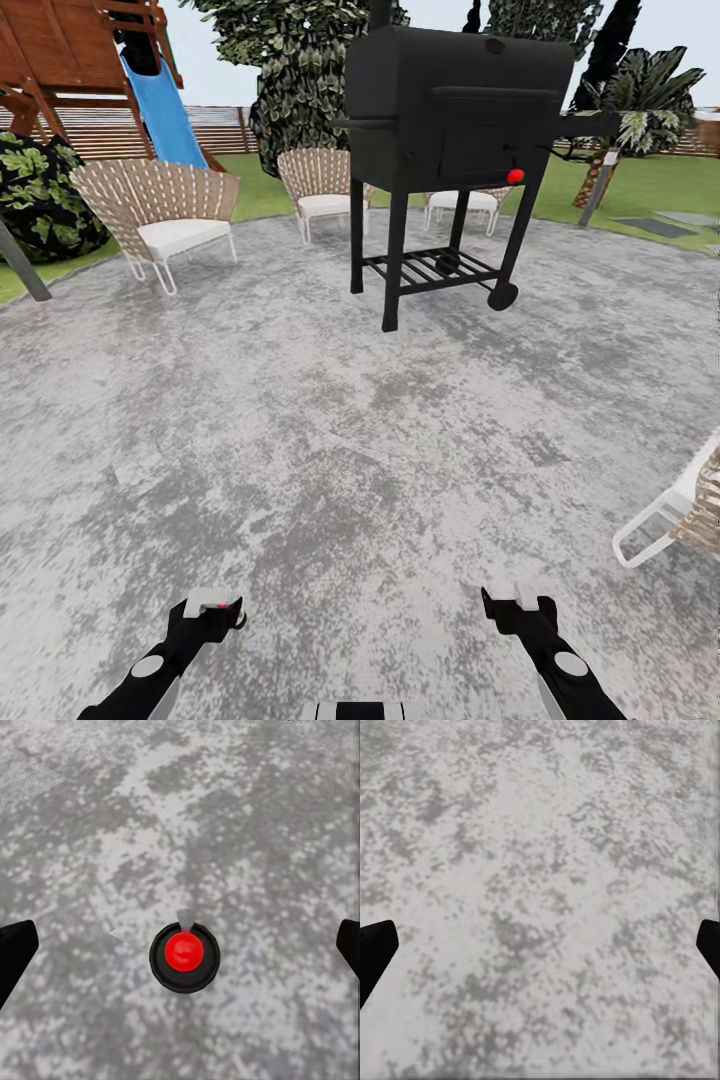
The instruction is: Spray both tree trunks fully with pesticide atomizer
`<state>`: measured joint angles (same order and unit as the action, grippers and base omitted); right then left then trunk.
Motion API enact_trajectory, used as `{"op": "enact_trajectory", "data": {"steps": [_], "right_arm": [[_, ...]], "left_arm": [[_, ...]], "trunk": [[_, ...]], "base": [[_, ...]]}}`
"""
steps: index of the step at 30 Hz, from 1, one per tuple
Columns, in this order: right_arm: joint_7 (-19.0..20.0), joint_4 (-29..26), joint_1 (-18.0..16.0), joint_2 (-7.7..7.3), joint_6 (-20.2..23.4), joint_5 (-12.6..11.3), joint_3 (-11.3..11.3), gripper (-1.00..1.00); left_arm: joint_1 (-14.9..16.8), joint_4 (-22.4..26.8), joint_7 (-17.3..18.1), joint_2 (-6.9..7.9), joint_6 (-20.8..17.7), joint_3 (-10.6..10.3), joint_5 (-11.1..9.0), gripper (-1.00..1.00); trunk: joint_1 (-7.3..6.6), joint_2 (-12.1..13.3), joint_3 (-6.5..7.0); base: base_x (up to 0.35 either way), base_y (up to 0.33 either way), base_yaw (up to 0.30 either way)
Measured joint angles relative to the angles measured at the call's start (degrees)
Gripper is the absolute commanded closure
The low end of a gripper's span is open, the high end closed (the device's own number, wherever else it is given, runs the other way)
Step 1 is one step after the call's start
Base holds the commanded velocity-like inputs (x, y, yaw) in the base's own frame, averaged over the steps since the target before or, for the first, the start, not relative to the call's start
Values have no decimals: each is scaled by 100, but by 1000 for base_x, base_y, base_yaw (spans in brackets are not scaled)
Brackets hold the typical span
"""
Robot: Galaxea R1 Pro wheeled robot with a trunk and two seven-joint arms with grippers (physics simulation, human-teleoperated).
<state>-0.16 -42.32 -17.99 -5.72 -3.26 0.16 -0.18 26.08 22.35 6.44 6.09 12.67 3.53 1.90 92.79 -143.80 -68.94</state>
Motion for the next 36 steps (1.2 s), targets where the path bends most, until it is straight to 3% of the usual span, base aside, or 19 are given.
{"op": "enact_trajectory", "data": {"steps": [8,36], "right_arm": [[0,-6,-1,0,0,0,-13,-100],[0,13,-1,3,0,0,-6,-100]], "left_arm": [[-1,-12,3,0,20,-22,1,-100],[-10,-16,1,12,196,-12,-5,-100]], "trunk": [[0,0,-22],[72,-37,-895]], "base": [[0,0,-10],[0,0,0]]}}
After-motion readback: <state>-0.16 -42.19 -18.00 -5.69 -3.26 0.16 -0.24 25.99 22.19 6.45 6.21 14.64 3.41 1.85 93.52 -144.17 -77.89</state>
